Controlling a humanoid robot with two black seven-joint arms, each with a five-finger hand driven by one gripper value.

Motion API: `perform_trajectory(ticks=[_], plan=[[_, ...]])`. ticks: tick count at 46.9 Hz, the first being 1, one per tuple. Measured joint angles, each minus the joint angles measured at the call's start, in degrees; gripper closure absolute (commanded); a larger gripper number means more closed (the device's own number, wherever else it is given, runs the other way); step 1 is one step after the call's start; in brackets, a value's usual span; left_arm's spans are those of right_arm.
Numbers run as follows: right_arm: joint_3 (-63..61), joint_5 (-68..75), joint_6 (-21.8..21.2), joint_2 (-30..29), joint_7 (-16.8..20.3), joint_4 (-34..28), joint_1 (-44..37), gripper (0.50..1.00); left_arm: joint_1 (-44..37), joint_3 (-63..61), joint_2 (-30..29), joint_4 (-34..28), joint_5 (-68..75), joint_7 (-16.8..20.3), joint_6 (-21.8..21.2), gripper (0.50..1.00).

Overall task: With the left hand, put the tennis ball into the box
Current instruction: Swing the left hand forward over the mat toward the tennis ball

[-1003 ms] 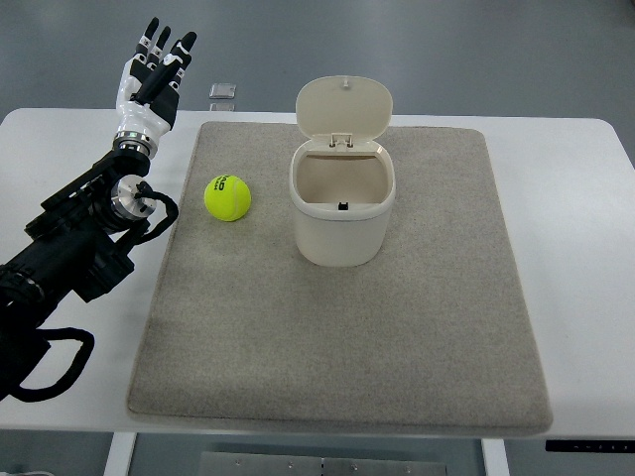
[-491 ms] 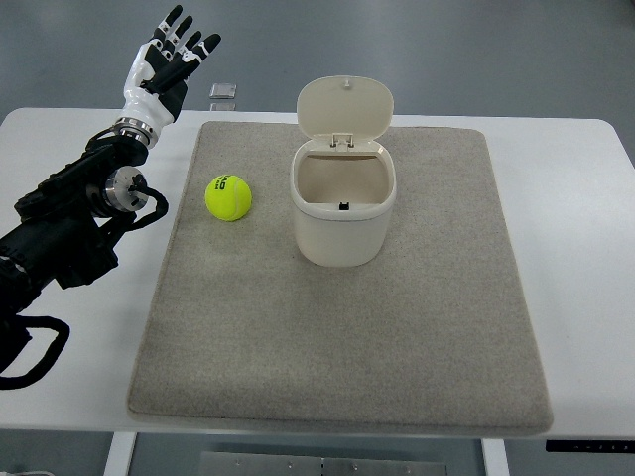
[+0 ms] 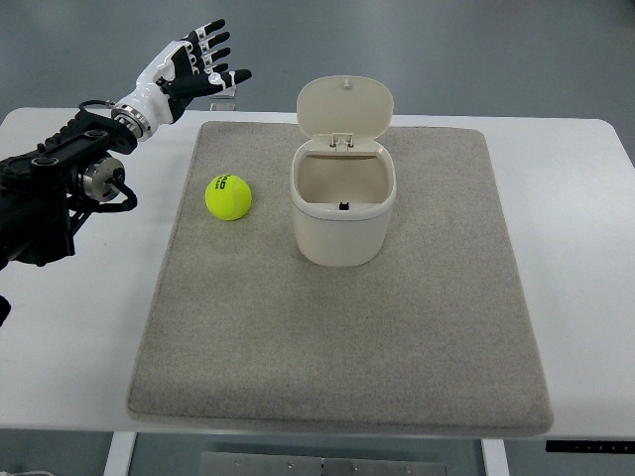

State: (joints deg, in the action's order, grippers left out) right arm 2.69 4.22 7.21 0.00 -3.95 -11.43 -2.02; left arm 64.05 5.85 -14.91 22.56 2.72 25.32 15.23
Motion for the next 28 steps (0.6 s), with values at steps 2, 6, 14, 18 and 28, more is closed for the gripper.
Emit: perform_trajectory(ticks=[2,6,14,18,28], plan=[[-0.02,0.00,0.00,0.00,-0.01,0.00,0.00,0.599,0.97,-3.05,-0.64,0.01,0.00,-0.22,0.78,0.519],[-0.03,0.00,0.00,0.00,-0.01,0.00,0.00,0.599,2.47,-8.28,-1.72,0.01,0.00,-0.29,2.41,0.519],[-0.04,0.00,0.00,0.00,0.00,0.00,0.00,0.599,4.89,-17.49,-2.75,-0.12,0.02,-0.27,6.36,0.519],[-0.01,0.00,0.00,0.00,0.00,0.00,0.00,0.599,6.14,-23.05,-2.98,-0.16,0.30,-0.20,7.05,0.521],[-0.01,0.00,0.00,0.00,0.00,0.00,-0.03,0.599,8.00,-30.82,-3.47,-0.54,0.81,-0.11,7.72,0.523]])
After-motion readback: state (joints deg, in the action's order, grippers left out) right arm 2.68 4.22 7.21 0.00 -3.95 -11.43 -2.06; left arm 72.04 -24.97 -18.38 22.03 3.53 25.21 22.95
